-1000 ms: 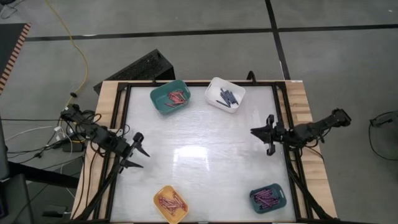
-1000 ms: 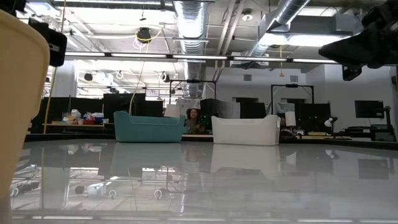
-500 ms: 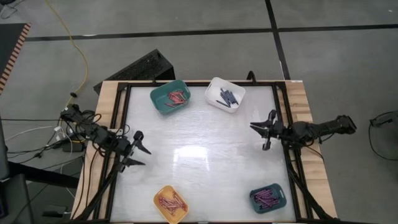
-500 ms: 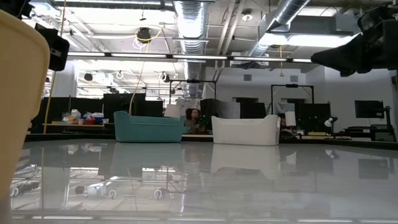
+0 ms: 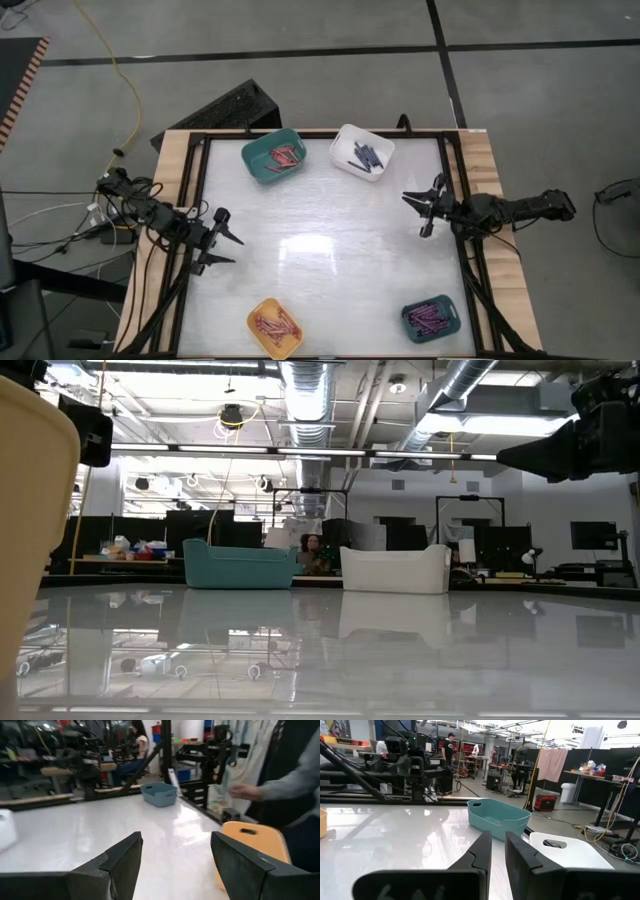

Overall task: Sort crayons
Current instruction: Return to Home Position

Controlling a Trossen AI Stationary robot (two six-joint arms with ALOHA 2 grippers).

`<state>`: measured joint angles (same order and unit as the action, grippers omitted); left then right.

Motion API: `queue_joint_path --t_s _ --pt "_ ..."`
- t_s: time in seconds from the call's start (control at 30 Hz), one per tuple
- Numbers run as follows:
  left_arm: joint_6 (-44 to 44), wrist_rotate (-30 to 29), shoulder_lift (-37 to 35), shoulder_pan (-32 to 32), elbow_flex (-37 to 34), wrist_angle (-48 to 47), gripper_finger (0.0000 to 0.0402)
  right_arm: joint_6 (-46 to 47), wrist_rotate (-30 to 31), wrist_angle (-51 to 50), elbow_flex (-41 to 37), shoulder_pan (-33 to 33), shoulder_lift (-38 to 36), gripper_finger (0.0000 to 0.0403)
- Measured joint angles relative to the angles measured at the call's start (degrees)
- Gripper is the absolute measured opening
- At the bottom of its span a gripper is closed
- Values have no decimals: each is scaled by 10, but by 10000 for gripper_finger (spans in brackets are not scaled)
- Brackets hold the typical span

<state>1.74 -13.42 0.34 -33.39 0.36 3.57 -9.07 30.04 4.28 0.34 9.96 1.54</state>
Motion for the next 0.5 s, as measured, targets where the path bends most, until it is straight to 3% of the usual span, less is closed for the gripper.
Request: queue_joint_path --t_s 0.27,0.5 --pt "52 -91 0 0 0 10 228 0 0 0 0 0 0 61" --pt "3 -96 0 0 0 12 228 0 0 0 0 0 0 61"
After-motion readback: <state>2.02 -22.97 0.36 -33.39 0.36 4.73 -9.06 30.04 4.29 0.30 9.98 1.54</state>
